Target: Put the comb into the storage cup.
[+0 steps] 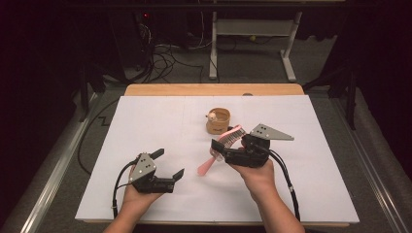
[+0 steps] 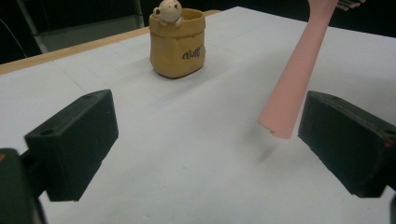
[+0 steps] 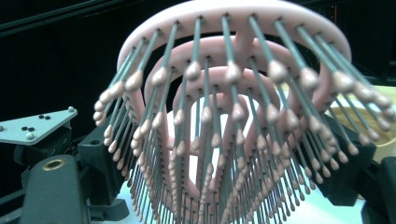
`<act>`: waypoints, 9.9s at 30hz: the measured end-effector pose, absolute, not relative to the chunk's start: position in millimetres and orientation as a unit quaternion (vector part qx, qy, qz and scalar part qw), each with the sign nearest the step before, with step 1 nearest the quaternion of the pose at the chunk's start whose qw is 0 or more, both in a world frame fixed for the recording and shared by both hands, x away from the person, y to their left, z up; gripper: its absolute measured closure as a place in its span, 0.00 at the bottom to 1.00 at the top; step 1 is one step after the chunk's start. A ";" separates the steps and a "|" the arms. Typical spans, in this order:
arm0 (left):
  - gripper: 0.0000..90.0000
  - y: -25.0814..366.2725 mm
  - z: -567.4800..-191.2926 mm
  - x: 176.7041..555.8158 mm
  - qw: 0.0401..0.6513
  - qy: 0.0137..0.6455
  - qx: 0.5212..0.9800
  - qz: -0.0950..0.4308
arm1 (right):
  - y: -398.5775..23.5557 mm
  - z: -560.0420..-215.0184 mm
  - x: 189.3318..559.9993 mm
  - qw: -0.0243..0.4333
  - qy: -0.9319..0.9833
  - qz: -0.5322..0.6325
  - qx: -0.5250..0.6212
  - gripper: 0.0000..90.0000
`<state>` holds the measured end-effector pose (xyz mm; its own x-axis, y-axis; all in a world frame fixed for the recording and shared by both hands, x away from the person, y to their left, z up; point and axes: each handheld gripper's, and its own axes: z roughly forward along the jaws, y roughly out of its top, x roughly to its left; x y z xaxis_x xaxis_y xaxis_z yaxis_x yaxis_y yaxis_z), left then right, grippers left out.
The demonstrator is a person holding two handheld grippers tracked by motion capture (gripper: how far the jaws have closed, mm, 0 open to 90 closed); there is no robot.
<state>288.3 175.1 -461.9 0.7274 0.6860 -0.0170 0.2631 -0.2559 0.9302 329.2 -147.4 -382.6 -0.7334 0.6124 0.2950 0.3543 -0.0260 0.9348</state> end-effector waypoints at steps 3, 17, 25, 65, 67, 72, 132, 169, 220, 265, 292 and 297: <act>0.00 176.2 -464.3 288.4 0.527 0.306 0.768 0.198 | -149.2 -382.5 328.0 0.109 0.690 0.624 0.349 0.23; 0.00 182.2 -465.5 287.3 0.539 0.318 0.753 0.203 | -165.5 -377.4 323.6 0.136 0.686 0.621 0.353 0.23; 0.00 184.3 -465.4 287.1 0.538 0.317 0.753 0.208 | -173.8 -375.0 321.5 0.156 0.688 0.617 0.350 0.23; 0.00 187.4 -466.4 285.0 0.545 0.315 0.751 0.200 | -224.7 -360.9 323.2 0.250 0.670 0.593 0.370 0.23; 0.00 188.3 -466.2 284.9 0.546 0.315 0.750 0.201 | -225.0 -359.3 324.0 0.254 0.669 0.593 0.370 0.23; 0.00 190.8 -466.6 285.5 0.545 0.316 0.750 0.199 | -223.4 -354.6 326.7 0.261 0.666 0.594 0.368 0.23; 0.00 189.8 -467.4 284.0 0.554 0.304 0.754 0.180 | -169.3 -318.4 410.9 0.312 0.630 0.606 0.371 0.23; 0.00 195.4 -469.4 283.7 0.542 0.315 0.756 0.189 | -150.7 -358.1 448.9 0.302 0.636 0.587 0.400 0.23; 0.00 192.1 -469.8 281.5 0.541 0.312 0.758 0.189 | -133.7 -390.5 465.2 0.285 0.645 0.580 0.409 0.22; 0.00 189.3 -470.9 280.7 0.541 0.309 0.761 0.182 | -176.7 -403.8 456.0 0.241 0.634 0.572 0.461 0.16; 0.00 189.2 -470.8 280.3 0.541 0.309 0.761 0.182 | -182.8 -405.8 453.4 0.233 0.646 0.557 0.467 0.10; 0.00 189.1 -471.0 280.5 0.540 0.310 0.761 0.181 | -184.3 -405.8 454.1 0.231 0.647 0.555 0.470 0.04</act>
<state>280.5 189.1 -471.0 0.7418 0.6680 -0.0595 0.2773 -0.2247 0.9341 454.1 -184.3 -405.8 -0.4522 0.8635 0.2232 0.3517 -0.0574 0.9344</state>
